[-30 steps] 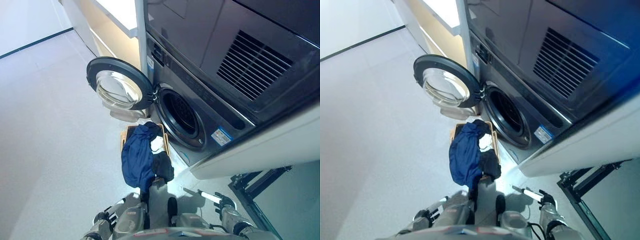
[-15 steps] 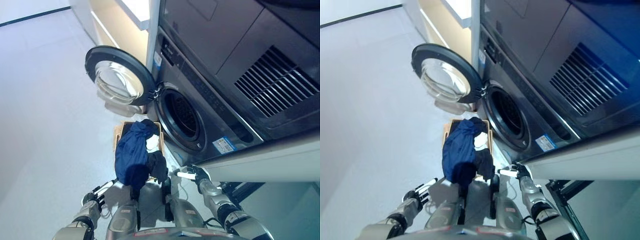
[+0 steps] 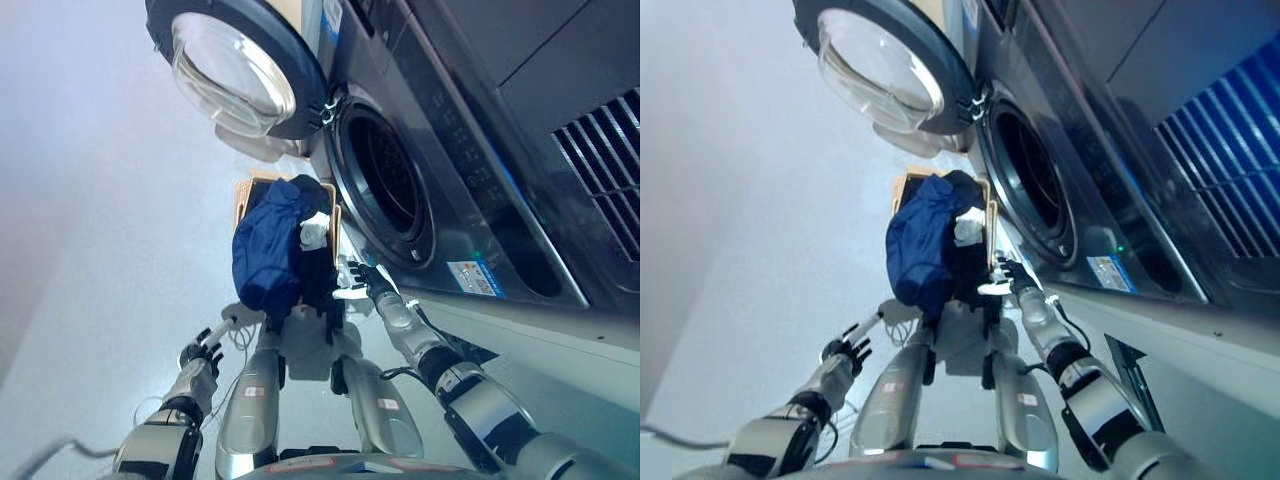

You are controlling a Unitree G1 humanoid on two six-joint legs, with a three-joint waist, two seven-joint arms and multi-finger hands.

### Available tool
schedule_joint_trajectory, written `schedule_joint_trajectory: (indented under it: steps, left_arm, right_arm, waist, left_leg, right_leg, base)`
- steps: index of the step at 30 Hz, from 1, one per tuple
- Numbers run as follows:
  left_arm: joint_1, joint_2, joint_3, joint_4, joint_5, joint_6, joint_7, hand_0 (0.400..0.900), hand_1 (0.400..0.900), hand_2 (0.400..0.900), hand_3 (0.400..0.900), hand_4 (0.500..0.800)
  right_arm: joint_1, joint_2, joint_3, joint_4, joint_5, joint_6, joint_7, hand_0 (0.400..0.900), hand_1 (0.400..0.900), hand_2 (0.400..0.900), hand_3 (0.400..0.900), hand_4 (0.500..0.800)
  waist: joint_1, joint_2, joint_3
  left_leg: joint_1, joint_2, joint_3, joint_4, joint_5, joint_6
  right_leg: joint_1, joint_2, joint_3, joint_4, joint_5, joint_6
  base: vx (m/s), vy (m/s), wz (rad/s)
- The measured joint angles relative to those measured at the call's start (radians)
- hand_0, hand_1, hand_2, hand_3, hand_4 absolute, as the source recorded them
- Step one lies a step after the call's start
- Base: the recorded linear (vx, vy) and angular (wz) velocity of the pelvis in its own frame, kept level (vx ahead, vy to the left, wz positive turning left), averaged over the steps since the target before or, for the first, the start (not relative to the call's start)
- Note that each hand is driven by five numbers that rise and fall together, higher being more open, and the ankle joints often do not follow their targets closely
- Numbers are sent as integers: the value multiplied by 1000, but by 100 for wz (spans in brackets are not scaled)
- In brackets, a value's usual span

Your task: Put the clothes in the basket into the washing machine.

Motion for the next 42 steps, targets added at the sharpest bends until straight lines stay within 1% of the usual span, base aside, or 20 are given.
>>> schedule_joint_trajectory:
  steps: [1, 3, 5, 8, 9, 13, 18, 20, 24, 28, 29, 30, 35, 37, 39, 42]
  left_arm:
    - [-19, 1, -3, -3, -3, -2, 1, 900, 900, 900, 900, 800]
    - [-46, 3, -38, -8, -6, -15, 16, 900, 900, 900, 900, 800]
    - [-74, 2, -67, -28, -6, -18, 28, 900, 900, 900, 900, 800]
    - [-85, 0, -109, -85, -6, -27, 43, 900, 900, 900, 900, 800]
    - [-88, -5, -122, -111, -8, -36, 50, 900, 900, 900, 900, 800]
    - [-88, -11, -146, -157, -38, -46, 72, 900, 900, 900, 900, 800]
    - [-87, -9, -153, -231, -44, -71, 111, 900, 900, 900, 900, 800]
    - [-89, -10, -154, -240, -45, -82, 116, 900, 900, 900, 900, 800]
    - [-86, -9, -172, -288, -45, -86, 148, 900, 900, 900, 900, 800]
    - [-90, -7, -192, -350, -45, -96, 159, 900, 900, 900, 900, 800]
    - [-92, -6, -193, -361, -45, -104, 161, 900, 900, 900, 900, 800]
    - [-97, -7, -197, -371, -45, -106, 165, 900, 900, 900, 900, 800]
    - [-132, -7, -222, -414, -45, -111, 178, 900, 900, 900, 900, 800]
    - [-136, -7, -232, -431, -45, -127, 179, 900, 900, 900, 900, 800]
    - [-146, -6, -233, -434, -46, -128, 184, 900, 900, 900, 900, 800]
    - [-159, -6, -236, -438, -46, -128, 191, 900, 900, 900, 900, 800]
  right_arm:
    - [-12, 2, 11, 0, 0, 0, -5, 900, 900, 900, 900, 800]
    - [-42, 2, 24, 2, -3, 0, -16, 900, 900, 900, 900, 800]
    - [-80, 4, 28, 1, -23, -2, -30, 900, 900, 900, 900, 800]
    - [-135, 1, 53, -5, -60, -7, -62, 900, 900, 900, 900, 800]
    - [-152, 1, 54, -5, -65, -7, -75, 900, 900, 900, 900, 800]
    - [-176, 1, 56, -19, -93, -10, -112, 900, 900, 900, 900, 800]
    - [-207, 0, 61, -38, -167, -11, -187, 900, 900, 900, 900, 800]
    - [-225, -1, 63, -38, -186, -10, -210, 900, 900, 900, 900, 800]
    - [-258, -17, 62, -39, -252, -7, -260, 900, 900, 900, 900, 800]
    - [-306, -35, 61, -39, -292, 6, -302, 900, 900, 900, 900, 800]
    - [-319, -36, 61, -39, -295, 7, -308, 900, 900, 900, 900, 800]
    - [-329, -43, 60, -37, -295, 9, -317, 900, 900, 900, 900, 800]
    - [-389, -73, 60, -27, -300, 26, -328, 900, 900, 900, 900, 800]
    - [-418, -88, 60, -25, -304, 31, -345, 900, 900, 900, 900, 800]
    - [-449, -112, 60, -18, -306, 32, -364, 900, 900, 900, 900, 800]
    - [-486, -123, 61, 13, -314, 36, -381, 900, 900, 900, 900, 800]
  waist:
    - [2, 3, 8]
    - [5, 11, 22]
    - [3, 21, 52]
    - [8, 23, 75]
    - [10, 24, 83]
    - [15, 23, 96]
    - [29, 23, 97]
    - [28, 23, 97]
    - [33, 23, 97]
    - [42, 23, 97]
    - [42, 23, 97]
    - [43, 24, 97]
    - [55, 24, 98]
    - [59, 27, 99]
    - [62, 31, 101]
    - [68, 31, 102]
  left_leg:
    - [-16, -2, -7, 12, -1, 0]
    - [-52, -5, -17, 35, -4, 0]
    - [-84, -10, -26, 59, -4, 0]
    - [-153, -16, -32, 106, -10, -2]
    - [-182, -18, -35, 128, -12, -1]
    - [-241, -30, -48, 169, -13, -1]
    - [-359, -39, -56, 234, -12, 1]
    - [-392, -45, -60, 244, -8, 5]
    - [-444, -48, -60, 258, 1, 12]
    - [-498, -52, -57, 270, 8, 13]
    - [-514, -53, -57, 276, 9, 12]
    - [-524, -56, -58, 276, 13, 7]
    - [-586, -68, -68, 291, 18, 7]
    - [-616, -76, -67, 309, 17, 5]
    - [-651, -79, -67, 340, 8, 4]
    - [-687, -83, -68, 369, -2, 4]
  right_leg:
    - [-9, -1, -6, 2, 0, 0]
    - [-40, -2, -11, 20, -2, 2]
    - [-64, -7, -22, 37, -3, 3]
    - [-133, -12, -29, 89, -12, 8]
    - [-161, -14, -31, 115, -17, 9]
    - [-230, -25, -40, 192, -44, 17]
    - [-359, -38, -47, 291, -71, 8]
    - [-394, -43, -49, 311, -72, 9]
    - [-445, -53, -59, 335, -73, 11]
    - [-506, -57, -54, 366, -80, 13]
    - [-525, -59, -54, 380, -84, 14]
    - [-539, -62, -55, 390, -88, 13]
    - [-621, -79, -65, 456, -115, 13]
    - [-660, -88, -65, 491, -129, 11]
    - [-695, -91, -65, 526, -138, 8]
    - [-734, -96, -63, 569, -158, 4]
  base:
    - [-56, 4, 20]
    - [-45, 15, 14]
    - [-59, 23, 7]
    - [-55, 20, 8]
    - [-38, 16, 13]
    - [-15, 11, 16]
    - [-5, 11, 11]
    - [0, 2, 8]
    - [10, 1, 4]
    - [-2, -8, 8]
    - [-13, -18, 14]
    - [-14, -18, 14]
    - [-7, -14, 6]
    - [0, 0, 0]
    - [-3, -9, 6]
    - [-3, -12, 8]
